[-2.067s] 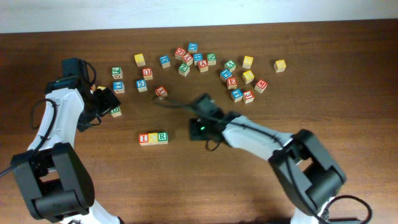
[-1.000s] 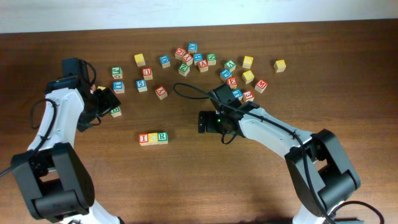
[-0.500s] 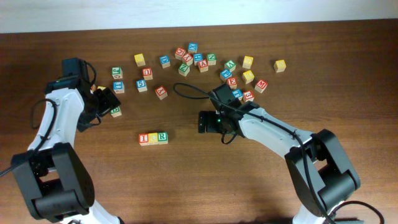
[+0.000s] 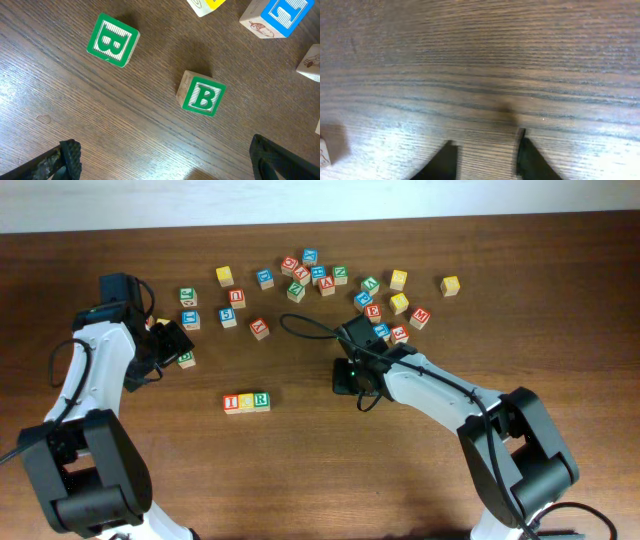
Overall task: Spell out ICRA
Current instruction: 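Lift the right gripper away from the I-C-R row, then move the right gripper up over the block cluster toward the red A block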
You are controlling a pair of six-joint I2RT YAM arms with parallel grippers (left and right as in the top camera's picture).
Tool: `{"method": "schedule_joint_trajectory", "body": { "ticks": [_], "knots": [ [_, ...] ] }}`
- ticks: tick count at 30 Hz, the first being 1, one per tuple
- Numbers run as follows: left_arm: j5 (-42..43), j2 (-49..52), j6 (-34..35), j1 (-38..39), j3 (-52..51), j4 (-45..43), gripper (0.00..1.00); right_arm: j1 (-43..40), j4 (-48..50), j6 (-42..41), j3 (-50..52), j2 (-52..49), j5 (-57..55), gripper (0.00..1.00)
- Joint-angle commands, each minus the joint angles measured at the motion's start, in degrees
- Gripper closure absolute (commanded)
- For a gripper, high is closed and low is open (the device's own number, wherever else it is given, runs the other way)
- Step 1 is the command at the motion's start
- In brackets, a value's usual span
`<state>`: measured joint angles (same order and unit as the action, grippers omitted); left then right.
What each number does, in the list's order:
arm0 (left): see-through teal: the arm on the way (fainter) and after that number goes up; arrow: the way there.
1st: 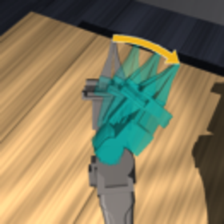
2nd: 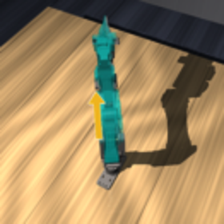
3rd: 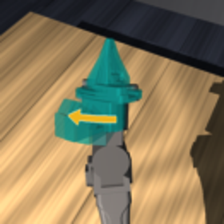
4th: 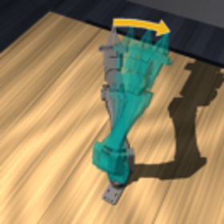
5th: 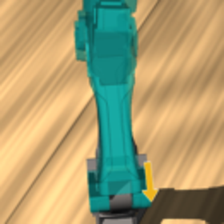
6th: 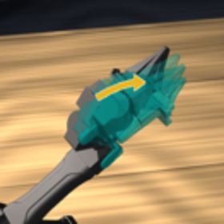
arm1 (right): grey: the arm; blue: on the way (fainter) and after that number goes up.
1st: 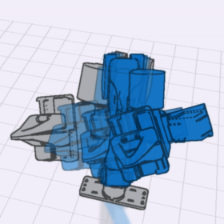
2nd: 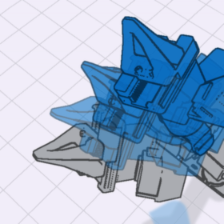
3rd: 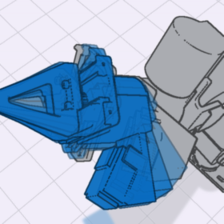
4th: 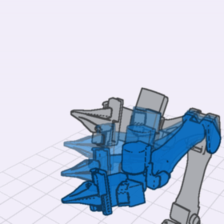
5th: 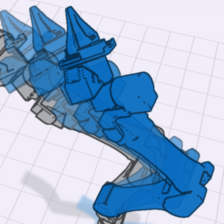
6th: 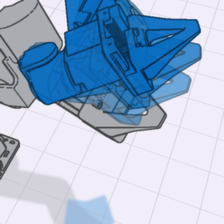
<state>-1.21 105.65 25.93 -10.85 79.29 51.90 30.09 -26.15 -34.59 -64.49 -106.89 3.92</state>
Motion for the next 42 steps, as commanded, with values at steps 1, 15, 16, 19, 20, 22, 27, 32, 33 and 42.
{"method": "schedule_joint_trajectory", "body": {
  "ticks": [1, 15, 16, 19, 20, 22, 27, 32, 33, 42],
  "knots": [
    [0.4, 0.2, -0.3, 0.1, 0.5, 0.0, 0.01, -0.1, 0.2, -0.1, 0.6, -0.3, -0.8, 0.88],
    [0.4, 0.2, -0.3, 0.1, 0.5, 0.0, 0.01, -0.2, 0.4, 1.0, 0.5, -0.3, -0.8, 0.96],
    [0.4, 0.2, -0.3, 0.1, 0.5, 0.0, 0.01, -0.5, 0.3, 2.2, 0.1, -0.2, -0.7, 0.96],
    [0.4, 0.2, -0.3, 0.1, 0.5, 0.0, 0.01, -2.1, -4.5, 3.1, -4.1, 0.4, 1.3, 0.96],
    [0.4, 0.2, -0.3, 0.1, 0.5, 0.0, 0.01, -2.8, -6.8, 4.2, -6.3, 0.6, 2.1, 0.96],
    [0.4, 0.2, -0.3, 0.1, 0.5, 0.0, 0.01, -4.2, -14.1, 7.6, -14.4, 0.7, 4.4, 0.96],
    [0.4, 0.2, -0.3, 0.1, 0.5, 0.0, 0.01, -6.6, -38.9, 16.6, -46.5, 0.7, 4.4, 0.67],
    [0.4, 0.2, -0.3, 0.1, 0.5, 0.0, 0.01, -6.5, -43.9, 18.3, -55.1, 0.7, 4.4, 0.02],
    [0.4, 0.2, -0.3, 0.1, 0.5, 0.0, 0.01, -6.5, -43.7, 18.3, -55.1, 0.7, 4.4, 0.02],
    [0.4, 0.2, -0.3, 0.1, 0.5, 0.0, 0.01, -6.5, -43.6, 18.3, -54.4, -2.6, 4.2, 0.02]
  ]
}}
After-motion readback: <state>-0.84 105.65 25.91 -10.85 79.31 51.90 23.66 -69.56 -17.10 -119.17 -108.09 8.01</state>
